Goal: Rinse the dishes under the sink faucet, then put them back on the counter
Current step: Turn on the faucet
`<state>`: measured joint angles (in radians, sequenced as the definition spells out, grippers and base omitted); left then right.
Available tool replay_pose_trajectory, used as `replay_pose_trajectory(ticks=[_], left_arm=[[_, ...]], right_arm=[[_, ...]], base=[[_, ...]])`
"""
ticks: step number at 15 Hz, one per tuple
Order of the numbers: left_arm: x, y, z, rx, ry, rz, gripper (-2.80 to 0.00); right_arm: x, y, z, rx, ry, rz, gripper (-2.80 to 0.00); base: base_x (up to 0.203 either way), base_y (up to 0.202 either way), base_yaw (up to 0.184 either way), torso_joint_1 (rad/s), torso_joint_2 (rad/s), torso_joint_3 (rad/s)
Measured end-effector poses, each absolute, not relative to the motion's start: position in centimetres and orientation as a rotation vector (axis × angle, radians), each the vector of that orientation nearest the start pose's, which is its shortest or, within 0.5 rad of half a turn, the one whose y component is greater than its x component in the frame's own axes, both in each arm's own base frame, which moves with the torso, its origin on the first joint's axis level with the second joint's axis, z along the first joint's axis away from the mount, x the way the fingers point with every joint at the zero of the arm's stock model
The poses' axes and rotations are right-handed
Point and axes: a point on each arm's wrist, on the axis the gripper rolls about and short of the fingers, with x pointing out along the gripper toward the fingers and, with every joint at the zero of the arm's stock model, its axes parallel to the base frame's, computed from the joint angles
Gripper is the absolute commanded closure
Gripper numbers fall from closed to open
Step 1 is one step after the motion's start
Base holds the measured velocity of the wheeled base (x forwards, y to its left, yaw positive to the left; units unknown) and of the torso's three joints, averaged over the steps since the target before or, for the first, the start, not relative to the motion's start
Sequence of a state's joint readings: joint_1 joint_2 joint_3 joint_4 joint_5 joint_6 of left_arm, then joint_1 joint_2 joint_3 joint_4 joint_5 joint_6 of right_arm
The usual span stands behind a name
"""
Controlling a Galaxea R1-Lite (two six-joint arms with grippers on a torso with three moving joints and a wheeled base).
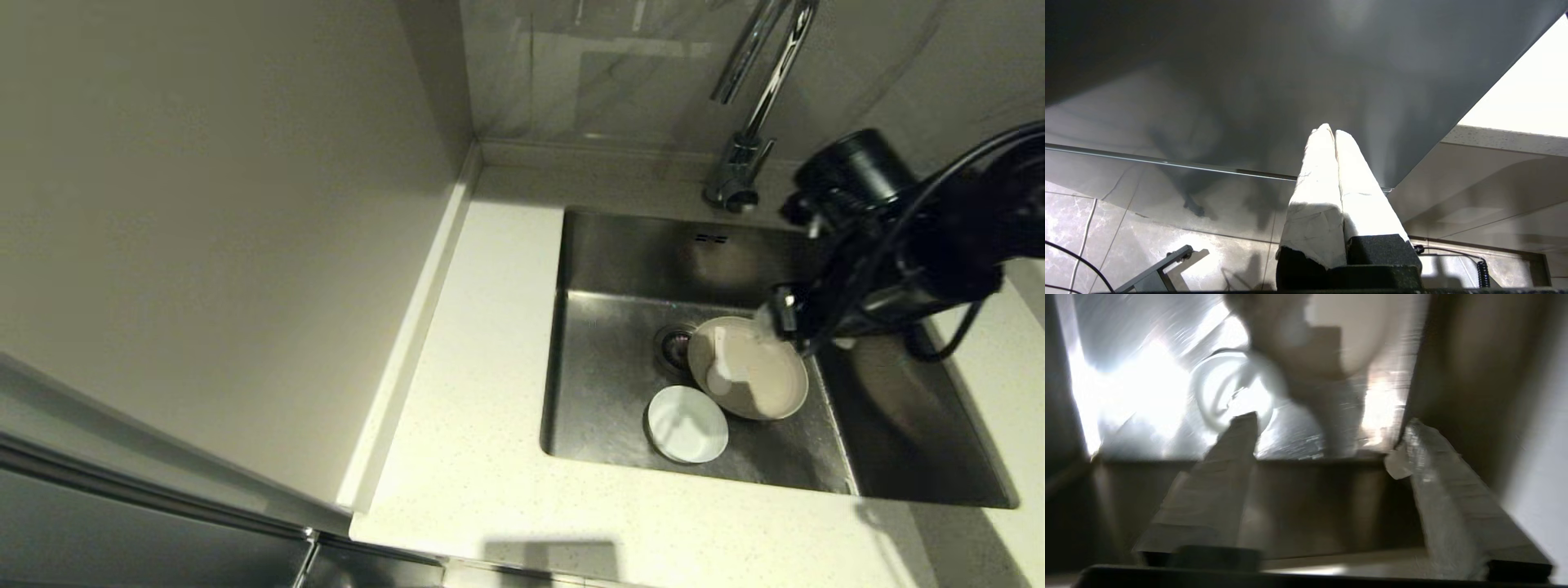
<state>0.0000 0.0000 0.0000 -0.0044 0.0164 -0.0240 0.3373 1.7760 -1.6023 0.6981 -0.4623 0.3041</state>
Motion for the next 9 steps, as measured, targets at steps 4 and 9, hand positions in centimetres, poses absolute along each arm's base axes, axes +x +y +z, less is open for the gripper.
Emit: replay_pose_trajectory(ticks=[4,9], left_arm=[[-2.3,0.0,7.6,-0.024,-0.004,0.016,0.00],[-2.3,0.0,7.6,-0.024,-0.004,0.016,0.00]], right_arm=[[29.5,3.8,31.0,0.141,0.617,-0.342,0.00],[33.9,2.7,32.8,0.472,0.471,-0.309,0.00]], base=[[0.000,0.000,0.000,0.000,0.00,0.000],[0.000,0.000,0.000,0.000,0.00,0.000]])
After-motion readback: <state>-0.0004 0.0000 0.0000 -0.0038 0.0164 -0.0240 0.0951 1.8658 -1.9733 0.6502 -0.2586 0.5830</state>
